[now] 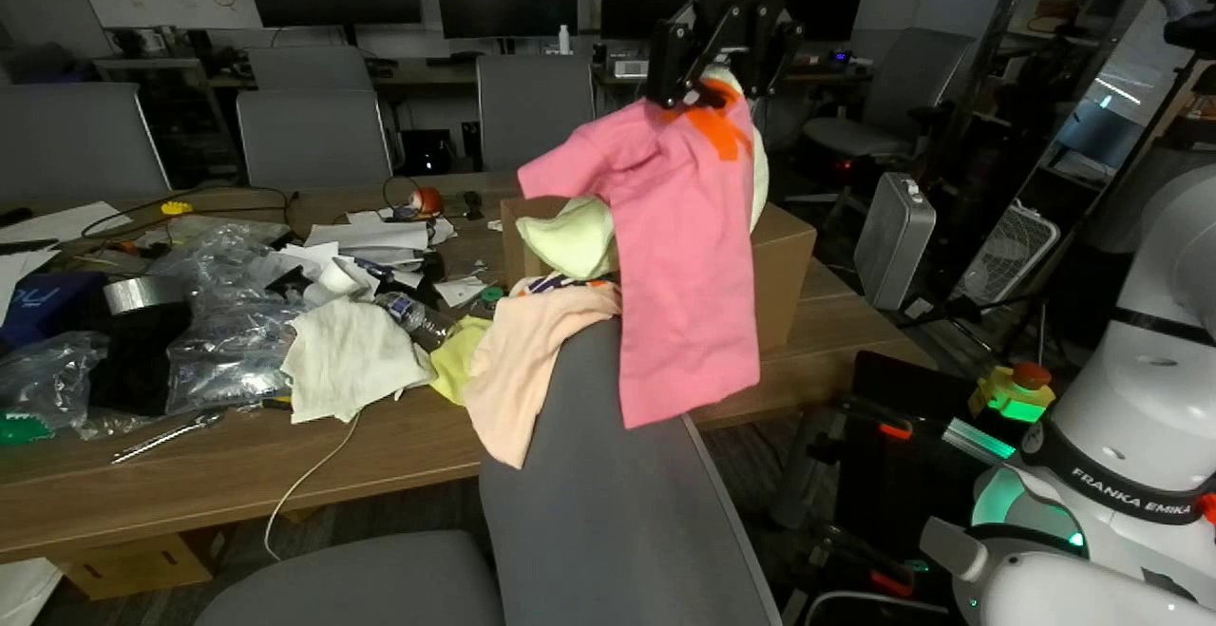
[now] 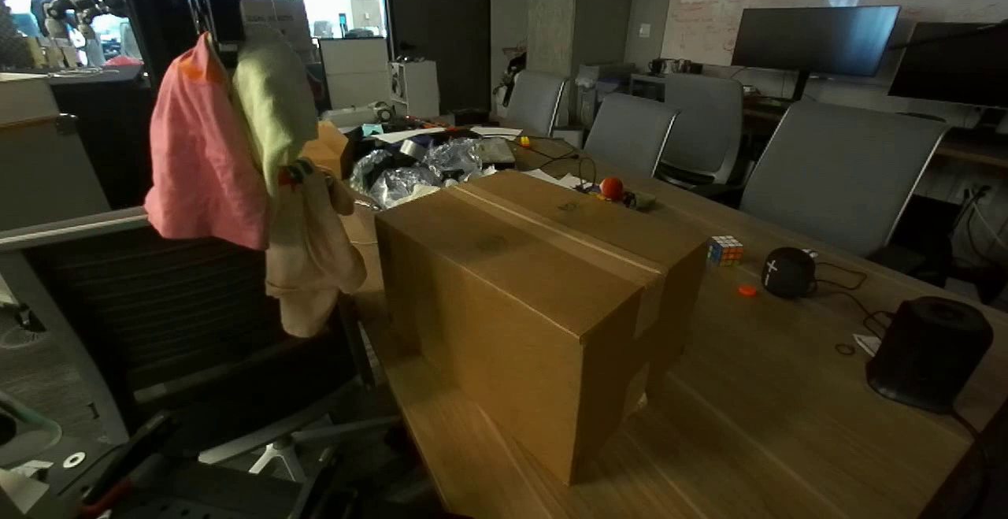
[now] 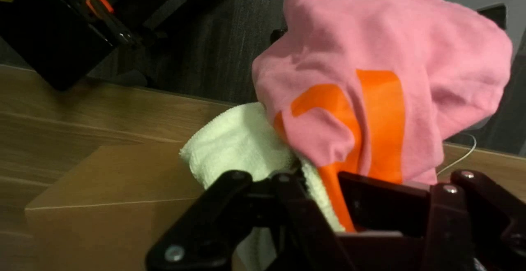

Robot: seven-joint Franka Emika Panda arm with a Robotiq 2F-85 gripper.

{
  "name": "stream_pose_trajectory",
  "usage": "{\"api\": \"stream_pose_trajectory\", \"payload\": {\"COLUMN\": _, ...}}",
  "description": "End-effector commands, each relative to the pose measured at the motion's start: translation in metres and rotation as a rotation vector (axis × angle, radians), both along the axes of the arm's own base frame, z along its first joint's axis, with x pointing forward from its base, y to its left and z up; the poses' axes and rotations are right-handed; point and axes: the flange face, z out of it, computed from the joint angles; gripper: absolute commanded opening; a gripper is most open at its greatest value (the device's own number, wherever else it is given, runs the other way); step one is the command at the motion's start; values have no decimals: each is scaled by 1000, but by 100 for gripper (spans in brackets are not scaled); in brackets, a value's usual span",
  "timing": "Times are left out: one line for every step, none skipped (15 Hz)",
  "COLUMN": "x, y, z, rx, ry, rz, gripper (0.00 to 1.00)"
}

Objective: Pick up the clothes from the headrest of the chair and put them on the box

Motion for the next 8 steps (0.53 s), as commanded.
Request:
{"api": "stream_pose_trajectory", "payload": {"x": -6, "y": -38, "z": 17, "rx": 79, "ry": -52, "rz": -169, "gripper": 3}}
{"api": "stream_pose_trajectory", "payload": {"x": -5, "y": -50, "z": 20, "rx": 95, "ry": -60, "rz": -213, "gripper": 3}}
{"api": "stream_pose_trajectory", "payload": {"x": -4, "y": -60, "z": 21, "rx": 111, "ry": -67, "rz": -257, "gripper": 3}}
{"api": "stream_pose_trajectory", "payload": {"x": -2, "y": -69, "z": 21, "rx": 121, "ry": -74, "rz": -297, "gripper": 3}}
{"api": "stream_pose_trajectory", "payload": {"x": 1, "y": -74, "z": 20, "rx": 128, "ry": -75, "rz": -316, "gripper": 3}}
{"api": "stream_pose_trajectory", "payload": {"x": 4, "y": -79, "z": 19, "rx": 123, "ry": -77, "rz": -343, "gripper": 3}}
{"api": "stream_pose_trajectory", "payload": {"x": 10, "y": -81, "z": 17, "rx": 116, "ry": -76, "rz": -355, "gripper": 3}}
{"api": "stream_pose_trajectory", "payload": {"x": 16, "y": -81, "z": 15, "rx": 109, "ry": -74, "rz": -366, "gripper": 3}}
